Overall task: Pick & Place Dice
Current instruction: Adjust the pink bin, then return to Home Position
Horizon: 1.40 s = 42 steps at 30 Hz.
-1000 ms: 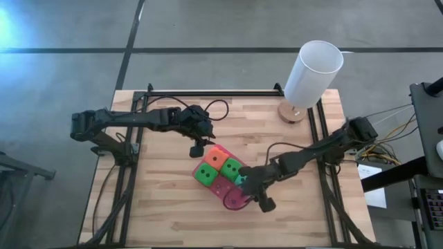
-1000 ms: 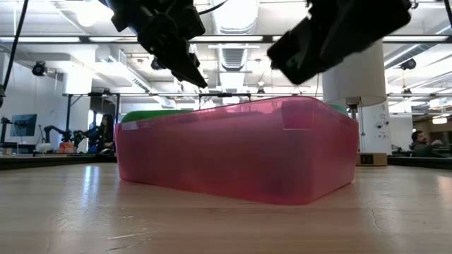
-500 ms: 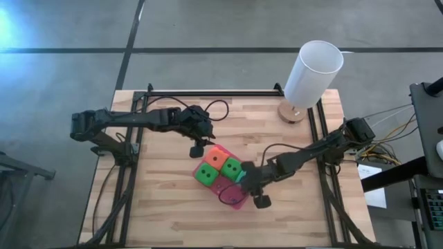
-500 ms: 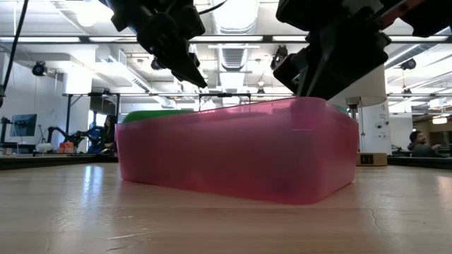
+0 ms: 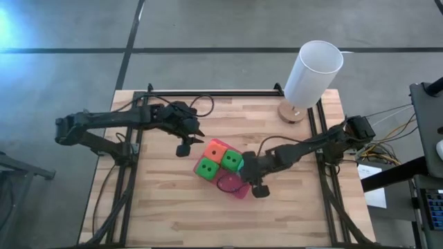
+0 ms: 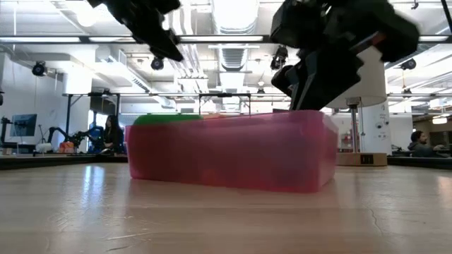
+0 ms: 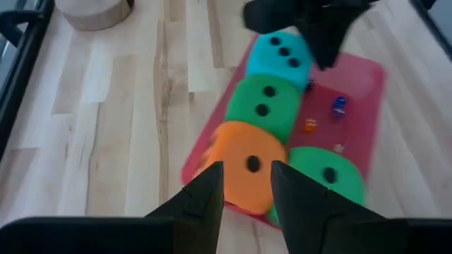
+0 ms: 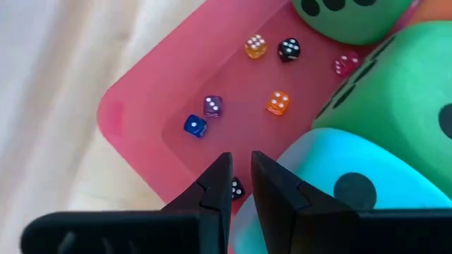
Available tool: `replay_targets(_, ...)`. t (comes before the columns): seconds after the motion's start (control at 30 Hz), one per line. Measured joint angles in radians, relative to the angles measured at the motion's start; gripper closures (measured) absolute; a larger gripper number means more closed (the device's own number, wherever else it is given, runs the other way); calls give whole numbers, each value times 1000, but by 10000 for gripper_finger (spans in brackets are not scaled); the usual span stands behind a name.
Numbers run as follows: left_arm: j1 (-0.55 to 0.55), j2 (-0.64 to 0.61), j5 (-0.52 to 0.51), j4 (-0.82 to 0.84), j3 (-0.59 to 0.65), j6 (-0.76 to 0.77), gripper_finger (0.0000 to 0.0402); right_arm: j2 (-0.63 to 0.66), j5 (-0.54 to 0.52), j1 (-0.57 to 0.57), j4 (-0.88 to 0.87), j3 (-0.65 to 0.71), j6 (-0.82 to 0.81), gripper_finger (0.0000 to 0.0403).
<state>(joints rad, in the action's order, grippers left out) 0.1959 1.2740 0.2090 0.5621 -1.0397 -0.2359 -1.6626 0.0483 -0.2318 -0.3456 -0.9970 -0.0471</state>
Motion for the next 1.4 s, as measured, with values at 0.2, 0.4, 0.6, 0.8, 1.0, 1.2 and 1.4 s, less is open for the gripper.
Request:
replay_targets(0.2,-1,-94,-3,88,0,1,280,22,-14,86,-52,3,101,356)
replay_targets(0.4,-1,-146,-3,121,0,8,281,68,-107,180,-141,8,194,360)
replay_targets(0.6,-1,-154,-3,124,0,8,280,81,-135,277,-136,9,272,360)
replay_targets(0.8,-1,-153,-3,124,0,8,281,76,-134,329,-133,11,307,359)
replay_targets(1.0,-1,-153,-3,124,0,8,281,133,-131,306,-130,11,308,360)
replay_targets(1.2,-1,-182,-3,128,0,-63,297,254,-131,241,-120,11,309,365)
replay_targets(1.4,-1,-286,-3,150,7,-93,331,420,-130,171,-115,13,309,388)
